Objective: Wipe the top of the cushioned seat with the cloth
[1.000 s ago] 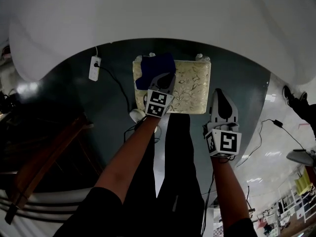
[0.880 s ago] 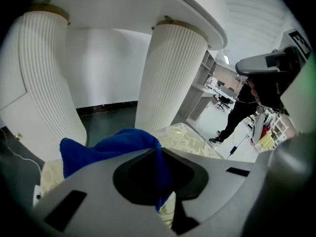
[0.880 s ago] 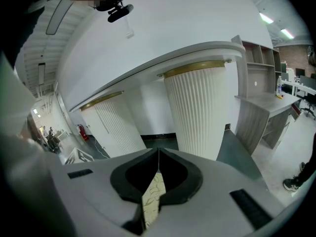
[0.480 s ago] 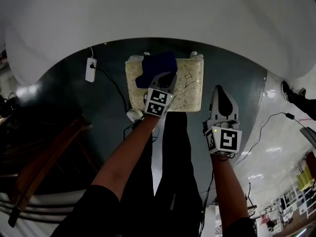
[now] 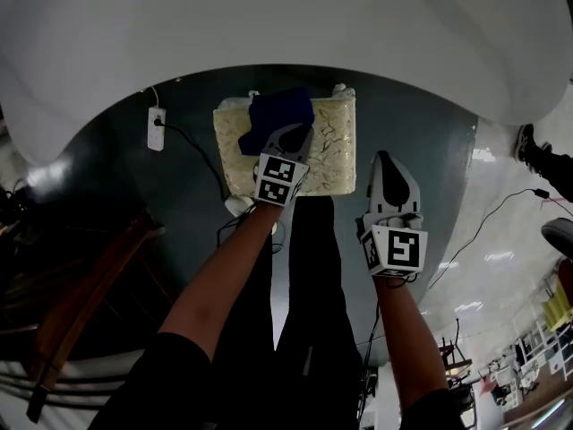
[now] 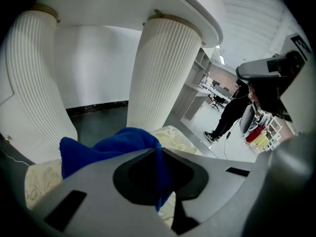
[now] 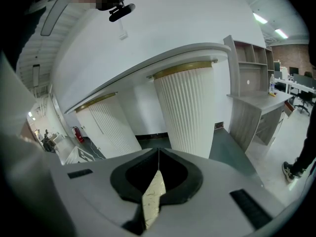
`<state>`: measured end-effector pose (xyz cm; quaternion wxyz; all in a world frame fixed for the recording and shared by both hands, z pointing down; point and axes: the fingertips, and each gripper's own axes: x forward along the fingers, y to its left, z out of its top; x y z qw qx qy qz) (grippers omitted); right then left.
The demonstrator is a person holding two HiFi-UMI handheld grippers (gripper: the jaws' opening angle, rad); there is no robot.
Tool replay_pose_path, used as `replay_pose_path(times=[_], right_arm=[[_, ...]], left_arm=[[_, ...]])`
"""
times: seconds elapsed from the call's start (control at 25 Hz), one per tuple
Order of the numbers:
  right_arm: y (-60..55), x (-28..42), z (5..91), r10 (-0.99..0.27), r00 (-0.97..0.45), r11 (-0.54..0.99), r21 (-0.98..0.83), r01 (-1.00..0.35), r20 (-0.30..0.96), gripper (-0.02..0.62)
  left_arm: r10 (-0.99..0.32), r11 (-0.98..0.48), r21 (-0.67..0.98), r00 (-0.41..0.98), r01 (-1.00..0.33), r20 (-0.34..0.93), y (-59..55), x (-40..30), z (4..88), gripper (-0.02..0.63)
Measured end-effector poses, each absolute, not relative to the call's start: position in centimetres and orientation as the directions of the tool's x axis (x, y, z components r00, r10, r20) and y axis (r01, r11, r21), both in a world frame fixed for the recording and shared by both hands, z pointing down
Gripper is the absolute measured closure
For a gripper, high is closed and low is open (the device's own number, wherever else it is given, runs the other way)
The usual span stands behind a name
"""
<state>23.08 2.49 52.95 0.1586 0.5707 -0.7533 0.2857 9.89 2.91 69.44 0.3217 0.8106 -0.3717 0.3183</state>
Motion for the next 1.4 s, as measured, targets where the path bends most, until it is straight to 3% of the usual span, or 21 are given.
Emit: replay_pose_path(times=[0.6, 1.4], right_arm=[[1.5, 25.8, 51.8, -0.787, -0.255, 0.145, -0.233, -0.962, 0.562, 0.558], [2.0, 27.1, 52.5, -0.812, -0.221, 0.096, -0.250, -0.963, 0.541, 0.558]], left_arm=[[-0.347, -0.532, 0.351, 0.576, -0.771, 0.740, 2.7, 12.8, 68.4, 0.569], [-0.209, -0.664, 0.347, 0.610, -0.662, 0.764, 3.9, 19.5, 69.9, 0.570]])
